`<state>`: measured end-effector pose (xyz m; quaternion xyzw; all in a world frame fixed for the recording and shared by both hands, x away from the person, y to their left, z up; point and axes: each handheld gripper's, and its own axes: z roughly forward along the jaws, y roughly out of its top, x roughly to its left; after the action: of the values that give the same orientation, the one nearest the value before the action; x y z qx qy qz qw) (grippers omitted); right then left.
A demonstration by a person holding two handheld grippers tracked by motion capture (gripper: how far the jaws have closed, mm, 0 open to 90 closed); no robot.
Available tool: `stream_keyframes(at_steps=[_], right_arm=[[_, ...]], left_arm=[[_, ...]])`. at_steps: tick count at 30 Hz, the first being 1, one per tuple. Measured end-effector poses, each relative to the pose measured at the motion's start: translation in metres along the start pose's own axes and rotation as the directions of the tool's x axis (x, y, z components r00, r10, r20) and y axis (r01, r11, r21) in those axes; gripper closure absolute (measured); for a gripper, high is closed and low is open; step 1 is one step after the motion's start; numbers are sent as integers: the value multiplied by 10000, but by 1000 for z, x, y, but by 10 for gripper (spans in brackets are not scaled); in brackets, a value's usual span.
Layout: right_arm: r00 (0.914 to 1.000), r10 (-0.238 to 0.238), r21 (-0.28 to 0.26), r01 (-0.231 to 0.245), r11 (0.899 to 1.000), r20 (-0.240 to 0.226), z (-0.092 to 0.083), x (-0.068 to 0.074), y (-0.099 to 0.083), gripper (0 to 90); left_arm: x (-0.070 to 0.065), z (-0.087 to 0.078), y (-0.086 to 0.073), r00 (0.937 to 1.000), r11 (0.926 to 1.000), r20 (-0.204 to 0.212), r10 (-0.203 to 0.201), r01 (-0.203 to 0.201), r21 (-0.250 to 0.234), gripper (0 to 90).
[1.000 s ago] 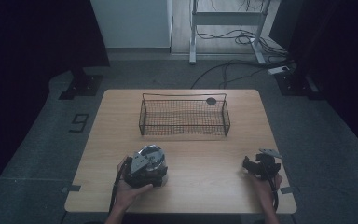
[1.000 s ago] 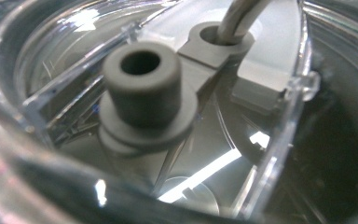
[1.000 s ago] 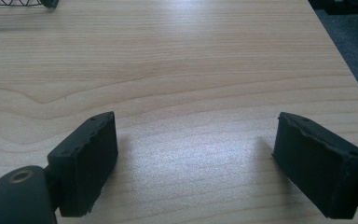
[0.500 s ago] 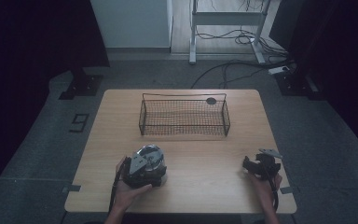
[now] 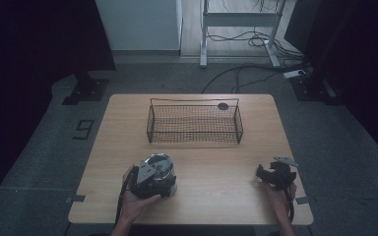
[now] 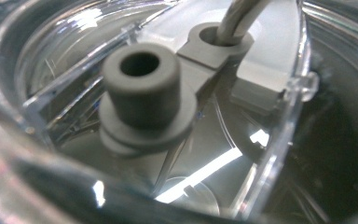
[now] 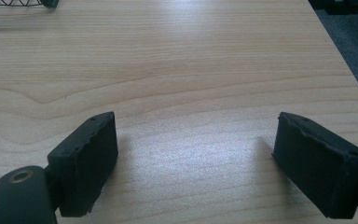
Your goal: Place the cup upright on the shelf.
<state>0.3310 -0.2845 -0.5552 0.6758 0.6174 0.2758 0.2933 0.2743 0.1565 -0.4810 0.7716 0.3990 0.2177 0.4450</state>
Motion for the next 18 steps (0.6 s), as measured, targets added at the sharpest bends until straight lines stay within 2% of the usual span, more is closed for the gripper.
stream_keyframes(at_steps=[18], right_arm=[[10000,4,0,-4,10000,0,0,0,0,135]], left_arm=[[3,-6,8,10000,9997,41,-50,51,-257,39]])
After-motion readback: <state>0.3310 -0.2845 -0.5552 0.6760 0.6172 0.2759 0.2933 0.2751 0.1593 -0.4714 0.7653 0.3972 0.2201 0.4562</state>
